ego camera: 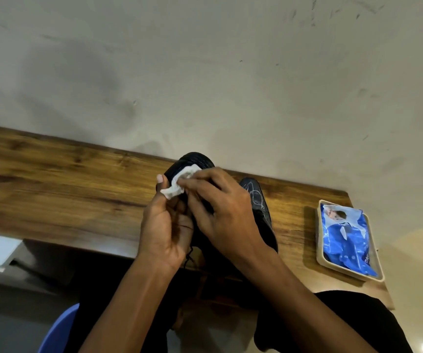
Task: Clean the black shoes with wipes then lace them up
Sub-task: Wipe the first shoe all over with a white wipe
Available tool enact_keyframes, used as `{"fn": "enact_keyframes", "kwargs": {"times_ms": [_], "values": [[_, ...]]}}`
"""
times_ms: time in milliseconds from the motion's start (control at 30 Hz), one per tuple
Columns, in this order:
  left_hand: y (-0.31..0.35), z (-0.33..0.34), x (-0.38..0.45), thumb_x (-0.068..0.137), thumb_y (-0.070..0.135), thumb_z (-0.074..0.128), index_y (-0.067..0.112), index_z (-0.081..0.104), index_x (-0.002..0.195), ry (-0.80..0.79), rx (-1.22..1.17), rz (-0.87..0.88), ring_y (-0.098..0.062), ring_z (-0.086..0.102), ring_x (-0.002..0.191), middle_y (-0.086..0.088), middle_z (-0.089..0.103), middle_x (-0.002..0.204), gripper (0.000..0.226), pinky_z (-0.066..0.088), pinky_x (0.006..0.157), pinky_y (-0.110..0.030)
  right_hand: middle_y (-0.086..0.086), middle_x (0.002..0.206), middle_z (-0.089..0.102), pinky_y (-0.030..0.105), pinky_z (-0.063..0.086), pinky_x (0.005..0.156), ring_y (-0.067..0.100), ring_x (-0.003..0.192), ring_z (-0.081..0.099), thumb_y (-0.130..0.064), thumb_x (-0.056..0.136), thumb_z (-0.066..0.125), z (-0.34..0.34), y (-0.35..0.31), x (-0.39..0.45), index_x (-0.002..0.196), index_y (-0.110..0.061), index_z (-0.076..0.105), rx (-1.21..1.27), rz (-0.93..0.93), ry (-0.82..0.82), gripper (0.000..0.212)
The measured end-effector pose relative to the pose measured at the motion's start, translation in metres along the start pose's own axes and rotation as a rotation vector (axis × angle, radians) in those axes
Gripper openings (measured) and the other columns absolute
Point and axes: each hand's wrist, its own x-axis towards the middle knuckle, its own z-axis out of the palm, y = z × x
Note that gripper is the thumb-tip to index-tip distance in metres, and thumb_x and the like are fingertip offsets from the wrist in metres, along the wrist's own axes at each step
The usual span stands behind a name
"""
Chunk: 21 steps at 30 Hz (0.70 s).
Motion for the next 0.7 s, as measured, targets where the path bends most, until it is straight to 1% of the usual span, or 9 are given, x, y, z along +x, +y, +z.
{"fn": "enact_keyframes", "kwargs": {"times_ms": [133,167,233,300,400,433,533,567,700], "values": [[0.001,-0.003,0.001,0.1,0.043,0.046,0.004,0.07,0.11,-0.028,0.042,0.013,-0.017,0.071,0.102,-0.011,0.074,0.105,0.046,0.056,0.092,-0.027,0.012,0.106,0.065,0.041,0.054,0.077,0.027,0.096,0.062,-0.004,0.089,0.067,0.002,-0.003,0.006,0.113,-0.005,0.073,-0.148,-0.03,-0.069,0.025],[0.002,-0.003,0.001,0.099,0.046,0.047,0.003,0.071,0.108,-0.024,0.056,0.001,-0.018,0.071,0.1,-0.013,0.073,0.104,0.05,0.056,0.092,-0.028,0.012,0.107,0.065,0.04,0.054,0.078,0.026,0.096,0.062,-0.003,0.09,0.066,0.001,-0.003,0.001,0.113,-0.004,0.072,-0.153,-0.034,-0.09,0.024],[0.005,-0.005,0.002,0.099,0.048,0.046,0.002,0.075,0.1,0.003,0.076,-0.011,-0.021,0.073,0.094,-0.014,0.074,0.1,0.055,0.059,0.086,-0.03,0.01,0.109,0.065,0.036,0.054,0.081,0.023,0.099,0.063,-0.004,0.091,0.068,-0.001,-0.003,-0.017,0.112,-0.005,0.071,-0.124,-0.018,-0.124,0.022],[0.009,-0.005,0.005,0.099,0.047,0.046,0.003,0.074,0.101,0.056,0.084,0.011,-0.02,0.074,0.096,-0.011,0.076,0.099,0.051,0.06,0.083,-0.033,0.008,0.109,0.065,0.033,0.054,0.082,0.02,0.099,0.063,-0.005,0.09,0.07,-0.002,0.0,-0.038,0.11,-0.006,0.071,-0.088,0.018,-0.155,0.02],[0.013,-0.005,0.008,0.099,0.041,0.05,0.007,0.069,0.105,0.128,0.07,0.087,-0.014,0.072,0.101,-0.005,0.077,0.1,0.039,0.053,0.096,-0.03,0.005,0.107,0.066,0.032,0.056,0.082,0.018,0.099,0.065,-0.006,0.089,0.07,0.002,0.006,-0.057,0.108,-0.009,0.072,-0.054,0.068,-0.199,0.019],[0.014,-0.007,0.01,0.1,0.039,0.05,0.007,0.069,0.103,0.141,0.061,0.094,-0.012,0.073,0.098,-0.004,0.077,0.097,0.037,0.053,0.095,-0.028,0.004,0.106,0.066,0.032,0.056,0.081,0.017,0.098,0.065,-0.007,0.089,0.07,0.003,0.008,-0.058,0.107,-0.009,0.072,-0.039,0.082,-0.196,0.018],[0.016,-0.011,0.013,0.099,0.038,0.052,0.009,0.066,0.095,0.153,0.064,0.104,-0.007,0.069,0.076,0.001,0.073,0.08,0.033,0.056,0.076,-0.021,0.003,0.103,0.067,0.035,0.056,0.077,0.016,0.093,0.066,-0.007,0.09,0.069,0.007,0.011,-0.046,0.103,-0.009,0.073,0.02,0.126,-0.153,0.014],[0.017,-0.012,0.014,0.1,0.038,0.052,0.009,0.065,0.093,0.151,0.056,0.102,-0.007,0.068,0.075,0.001,0.072,0.08,0.032,0.057,0.074,-0.021,0.003,0.101,0.068,0.035,0.056,0.076,0.016,0.092,0.066,-0.007,0.09,0.069,0.007,0.012,-0.039,0.101,-0.009,0.073,0.042,0.143,-0.127,0.012],[0.016,-0.009,0.008,0.101,0.037,0.048,0.007,0.069,0.098,0.16,0.058,0.072,-0.008,0.075,0.084,-0.004,0.078,0.09,0.037,0.057,0.083,-0.019,0.001,0.098,0.07,0.035,0.056,0.075,0.011,0.086,0.065,-0.004,0.089,0.069,0.011,0.019,-0.005,0.099,-0.008,0.074,0.115,0.211,0.014,0.012]]}}
